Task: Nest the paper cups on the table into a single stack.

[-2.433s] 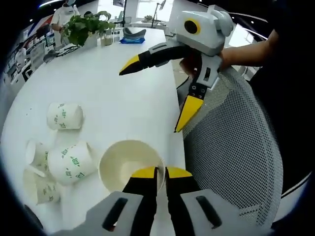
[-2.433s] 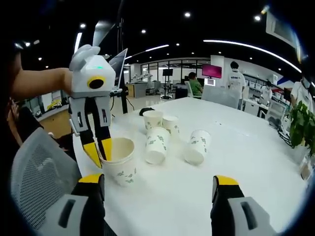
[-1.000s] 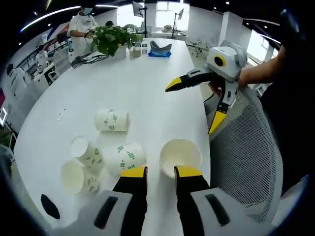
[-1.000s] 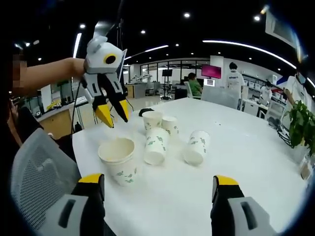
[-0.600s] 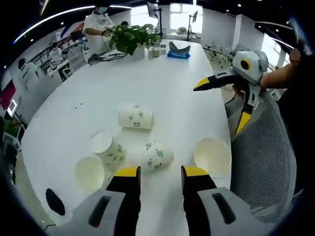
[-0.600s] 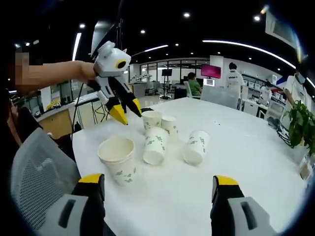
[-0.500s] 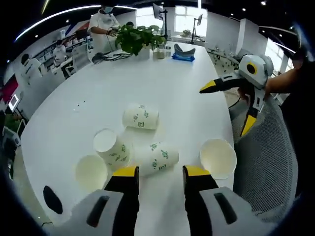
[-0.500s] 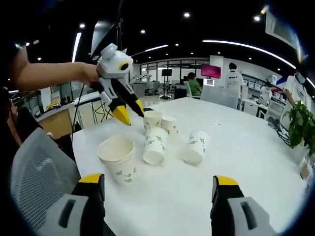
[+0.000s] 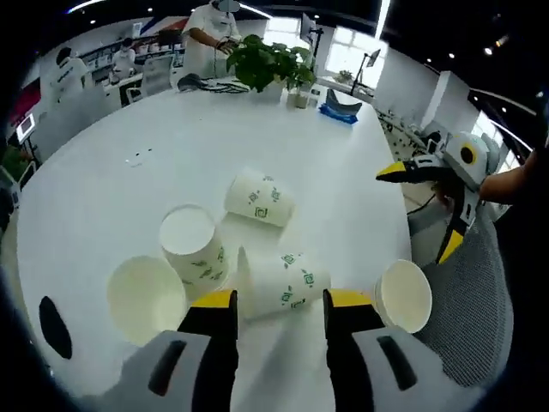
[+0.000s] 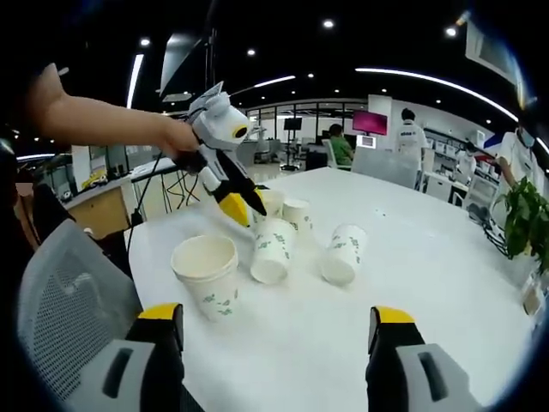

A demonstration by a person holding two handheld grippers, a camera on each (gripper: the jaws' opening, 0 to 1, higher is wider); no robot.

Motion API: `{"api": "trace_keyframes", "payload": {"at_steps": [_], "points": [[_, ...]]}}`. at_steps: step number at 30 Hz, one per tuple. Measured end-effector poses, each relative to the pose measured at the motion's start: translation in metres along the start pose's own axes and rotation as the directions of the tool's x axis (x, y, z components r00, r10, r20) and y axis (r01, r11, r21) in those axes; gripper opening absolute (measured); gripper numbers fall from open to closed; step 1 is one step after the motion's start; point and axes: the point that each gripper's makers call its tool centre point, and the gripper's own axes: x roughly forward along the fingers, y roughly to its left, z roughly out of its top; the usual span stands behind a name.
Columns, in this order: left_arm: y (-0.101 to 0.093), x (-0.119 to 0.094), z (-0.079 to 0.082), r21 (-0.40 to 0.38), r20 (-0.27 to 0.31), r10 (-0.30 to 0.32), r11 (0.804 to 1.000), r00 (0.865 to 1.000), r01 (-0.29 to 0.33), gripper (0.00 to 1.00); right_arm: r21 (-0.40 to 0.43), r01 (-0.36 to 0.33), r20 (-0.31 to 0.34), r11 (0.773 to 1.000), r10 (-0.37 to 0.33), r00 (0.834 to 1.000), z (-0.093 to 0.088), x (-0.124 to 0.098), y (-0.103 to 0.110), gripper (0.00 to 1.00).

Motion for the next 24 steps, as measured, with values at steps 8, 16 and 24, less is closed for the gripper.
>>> {"api": "trace_keyframes", "payload": {"at_steps": [8, 16, 24], "points": [[0.006, 0.014, -0.003, -0.063, 0.037, -0.002, 0.998, 0.999, 0.005, 0.32, 0.006, 0.008, 0.004, 1.000, -0.008, 1.000, 0.001, -0.001, -0.002, 0.89], [0.006, 0.014, 0.002, -0.194, 0.114, -0.013, 0.980, 0.993, 0.035, 0.22, 0.011, 0.013, 0.006, 1.000, -0.013, 1.000, 0.001, -0.001, -0.004, 0.88], [0.005, 0.010, -0.003, -0.261, 0.166, -0.031, 0.962, 0.986, 0.075, 0.15, 0.006, 0.006, -0.001, 1.000, -0.006, 1.000, 0.000, 0.000, -0.002, 0.88]]}}
